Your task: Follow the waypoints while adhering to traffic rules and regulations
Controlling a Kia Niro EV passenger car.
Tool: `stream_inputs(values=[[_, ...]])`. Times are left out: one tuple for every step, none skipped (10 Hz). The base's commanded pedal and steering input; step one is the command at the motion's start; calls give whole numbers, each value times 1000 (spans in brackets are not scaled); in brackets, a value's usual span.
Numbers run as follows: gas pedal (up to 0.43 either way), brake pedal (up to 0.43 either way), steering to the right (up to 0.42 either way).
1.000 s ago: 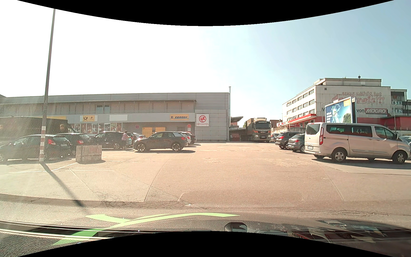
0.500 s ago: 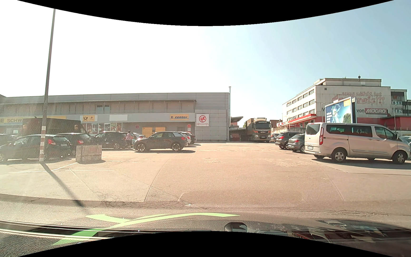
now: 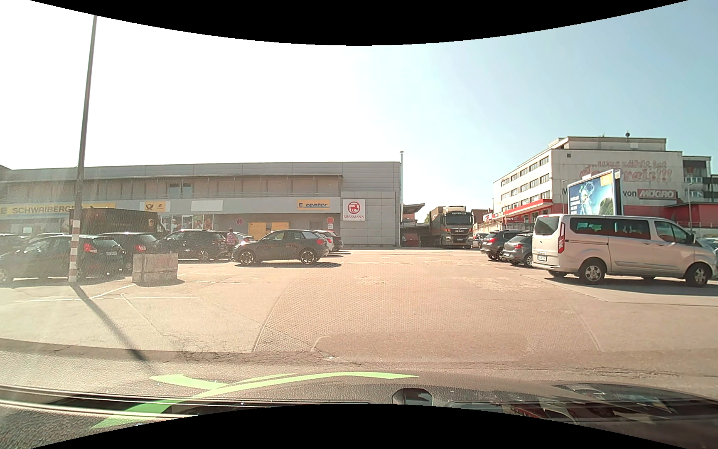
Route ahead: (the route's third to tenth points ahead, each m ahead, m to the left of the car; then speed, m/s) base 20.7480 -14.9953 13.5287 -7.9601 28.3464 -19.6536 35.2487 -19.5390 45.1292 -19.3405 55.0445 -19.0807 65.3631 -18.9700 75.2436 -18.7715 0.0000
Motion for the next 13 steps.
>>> stream_inputs(values=[[0,384,-54],[0,384,-54],[0,384,-54],[0,384,-54],[0,384,-53],[0,384,-53],[0,384,-52],[0,384,-51],[0,384,-51],[0,384,-51],[0,384,-51],[0,384,-51],[0,384,-51]])
